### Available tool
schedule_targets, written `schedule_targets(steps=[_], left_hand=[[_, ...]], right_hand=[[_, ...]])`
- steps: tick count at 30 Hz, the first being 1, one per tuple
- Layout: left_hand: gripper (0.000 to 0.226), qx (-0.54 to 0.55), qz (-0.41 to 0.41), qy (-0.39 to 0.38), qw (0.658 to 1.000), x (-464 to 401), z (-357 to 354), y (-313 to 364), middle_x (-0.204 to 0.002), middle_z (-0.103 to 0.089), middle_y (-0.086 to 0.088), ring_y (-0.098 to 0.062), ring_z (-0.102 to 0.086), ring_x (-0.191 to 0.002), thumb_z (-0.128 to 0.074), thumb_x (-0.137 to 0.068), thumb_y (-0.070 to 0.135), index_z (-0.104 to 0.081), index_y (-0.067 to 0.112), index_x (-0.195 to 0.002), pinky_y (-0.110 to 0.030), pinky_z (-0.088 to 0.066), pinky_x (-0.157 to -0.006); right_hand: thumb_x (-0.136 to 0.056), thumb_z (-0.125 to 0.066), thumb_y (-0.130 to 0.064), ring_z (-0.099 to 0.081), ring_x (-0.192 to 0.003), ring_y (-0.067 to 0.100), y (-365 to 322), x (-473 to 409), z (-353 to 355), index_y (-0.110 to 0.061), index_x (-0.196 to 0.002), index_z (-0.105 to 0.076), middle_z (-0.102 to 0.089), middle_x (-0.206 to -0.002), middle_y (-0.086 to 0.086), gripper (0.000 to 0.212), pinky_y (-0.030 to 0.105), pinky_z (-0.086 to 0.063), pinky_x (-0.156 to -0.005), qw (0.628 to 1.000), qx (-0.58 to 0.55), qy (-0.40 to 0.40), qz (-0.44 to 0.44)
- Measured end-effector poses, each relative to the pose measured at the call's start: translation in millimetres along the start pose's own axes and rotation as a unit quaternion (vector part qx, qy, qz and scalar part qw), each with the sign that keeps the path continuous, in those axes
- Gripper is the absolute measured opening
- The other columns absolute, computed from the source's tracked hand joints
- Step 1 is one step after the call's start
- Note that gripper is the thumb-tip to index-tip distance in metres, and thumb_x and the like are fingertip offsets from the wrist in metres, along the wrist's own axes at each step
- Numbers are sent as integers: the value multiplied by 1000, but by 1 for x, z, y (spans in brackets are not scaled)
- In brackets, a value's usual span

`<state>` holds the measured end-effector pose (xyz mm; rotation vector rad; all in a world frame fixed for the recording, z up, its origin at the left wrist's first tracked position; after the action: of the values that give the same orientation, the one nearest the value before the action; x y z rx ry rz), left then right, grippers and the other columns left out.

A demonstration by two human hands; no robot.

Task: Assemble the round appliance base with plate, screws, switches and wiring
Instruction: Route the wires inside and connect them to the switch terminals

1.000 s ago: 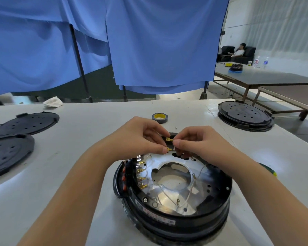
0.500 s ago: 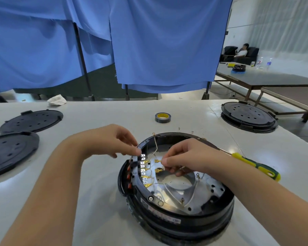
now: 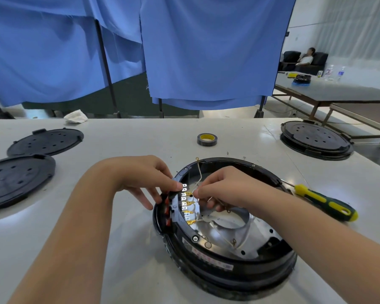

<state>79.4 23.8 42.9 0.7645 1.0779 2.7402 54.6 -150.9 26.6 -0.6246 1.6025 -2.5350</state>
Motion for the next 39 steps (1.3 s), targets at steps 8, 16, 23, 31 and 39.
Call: schedule_targets(steps=[8, 16, 23, 31, 39], left_hand=[[36, -1, 16, 2, 1000, 1, -1, 3, -76, -75, -5, -18, -74, -71, -77, -80, 40, -68, 10, -96, -31, -58, -57], [34, 12, 18, -5, 1000, 2, -2, 4, -72, -75, -7, -22, -75, -72, -75, -83, 35, -66, 6, -99, -30, -58, -55], [36, 30, 11, -22, 999, 1, -3, 3, -81, -76, -12, -23, -75, -77, -74, -84, 33, -64, 4, -101, -28, -58, -59], [36, 38, 5, -23, 999, 0, -3, 2, -78, -76, -11, -22, -75, -76, -75, -83, 35, -66, 4, -99, -26, -58, -59], [35, 36, 7, -21, 999, 1, -3, 2, -79, -76, -11, -22, -75, -76, -74, -83, 34, -66, 4, -98, -28, -59, -61]], right_hand=[[-82, -70, -11, -57, -48, 5, 2, -1, -1, -13, -68, -71, -68, -57, -1, 14, 17, -46, -46, 1000, 0, -2, 4], [-82, -70, -13, -57, -48, 6, 2, -3, -2, -12, -71, -71, -68, -57, -2, 12, 19, -46, -48, 1000, 6, 8, 10], [-83, -71, -13, -56, -48, 5, 1, -3, -4, -8, -75, -71, -69, -59, -1, 10, 17, -47, -50, 1000, -4, -4, 11], [-84, -70, -11, -60, -50, 7, 0, -2, -6, -5, -81, -71, -70, -61, 1, 7, 18, -50, -51, 1000, -14, -6, 8], [-85, -63, -7, -55, -49, 12, 2, 0, -6, -4, -74, -66, -62, -56, 3, 11, 19, -47, -45, 1000, -23, -4, -20]])
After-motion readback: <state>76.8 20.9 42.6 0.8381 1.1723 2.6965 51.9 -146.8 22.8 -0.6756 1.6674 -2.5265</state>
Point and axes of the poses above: each hand's wrist, its own x-axis away from the middle knuckle, its own z-axis out of the back of the hand, y = z × x, the point moved 5 cm from there along -x, towards the middle knuckle
